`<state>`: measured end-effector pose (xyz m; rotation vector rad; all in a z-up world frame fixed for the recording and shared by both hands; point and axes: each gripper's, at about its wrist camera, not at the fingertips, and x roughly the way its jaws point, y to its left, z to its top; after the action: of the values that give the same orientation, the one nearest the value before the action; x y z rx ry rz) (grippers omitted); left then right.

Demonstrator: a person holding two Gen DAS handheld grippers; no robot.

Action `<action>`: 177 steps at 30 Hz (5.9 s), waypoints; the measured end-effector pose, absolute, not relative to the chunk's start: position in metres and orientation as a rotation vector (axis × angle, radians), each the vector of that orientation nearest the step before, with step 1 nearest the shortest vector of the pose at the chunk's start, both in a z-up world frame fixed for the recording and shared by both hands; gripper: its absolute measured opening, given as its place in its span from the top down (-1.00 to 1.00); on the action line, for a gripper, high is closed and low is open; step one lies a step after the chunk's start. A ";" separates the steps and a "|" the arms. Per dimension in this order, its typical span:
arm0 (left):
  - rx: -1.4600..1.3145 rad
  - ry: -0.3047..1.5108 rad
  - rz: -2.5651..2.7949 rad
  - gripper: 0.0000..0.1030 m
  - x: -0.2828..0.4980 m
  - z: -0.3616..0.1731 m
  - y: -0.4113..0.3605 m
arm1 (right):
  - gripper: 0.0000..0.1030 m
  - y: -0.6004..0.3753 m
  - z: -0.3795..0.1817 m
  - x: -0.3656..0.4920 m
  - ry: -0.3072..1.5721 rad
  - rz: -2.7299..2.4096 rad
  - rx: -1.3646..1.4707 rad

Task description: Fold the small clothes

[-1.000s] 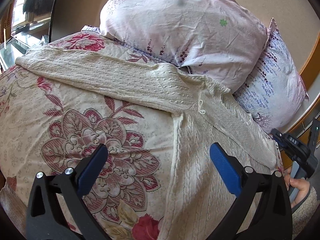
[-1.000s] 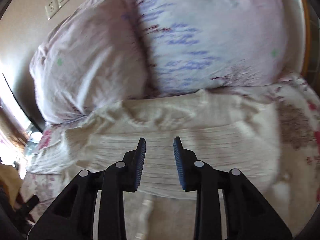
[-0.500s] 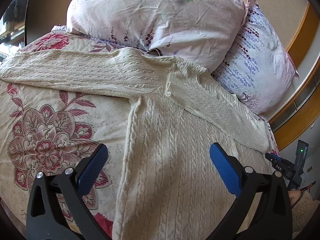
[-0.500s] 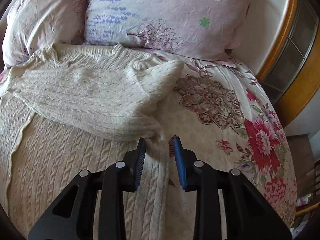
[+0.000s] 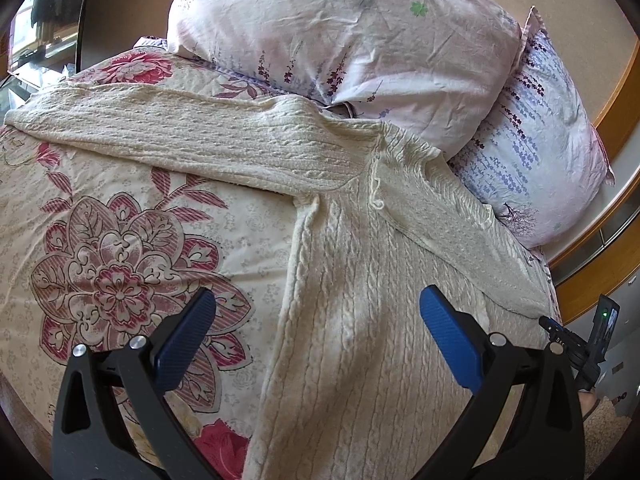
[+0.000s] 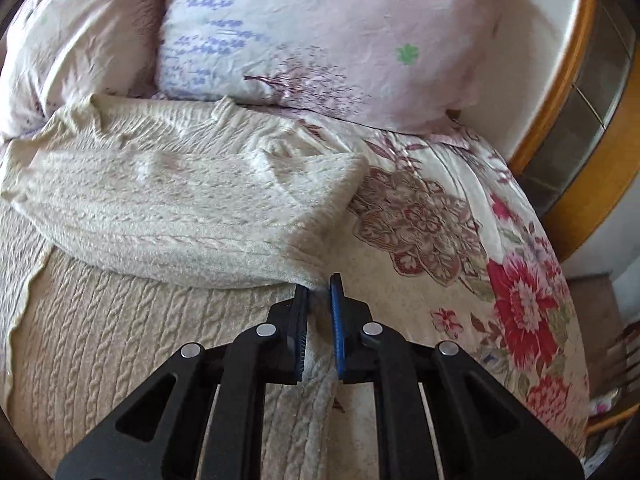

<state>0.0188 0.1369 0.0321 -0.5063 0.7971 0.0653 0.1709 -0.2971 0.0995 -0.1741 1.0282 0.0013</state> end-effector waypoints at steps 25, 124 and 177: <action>-0.572 0.822 0.239 -0.96 0.043 0.033 0.219 | 0.28 -0.249 0.082 0.210 1.115 -0.016 0.039; -0.363 0.886 -0.025 -0.45 0.024 0.025 0.130 | 0.87 0.009 0.163 0.248 0.876 0.761 0.116; 0.041 0.906 0.153 0.33 0.120 0.024 0.127 | 0.87 -0.304 0.087 0.186 0.998 -0.006 0.828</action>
<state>0.1197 0.1266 0.0243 0.0413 0.9059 0.1530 0.1862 -0.3039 0.0872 0.8279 0.9980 -0.0065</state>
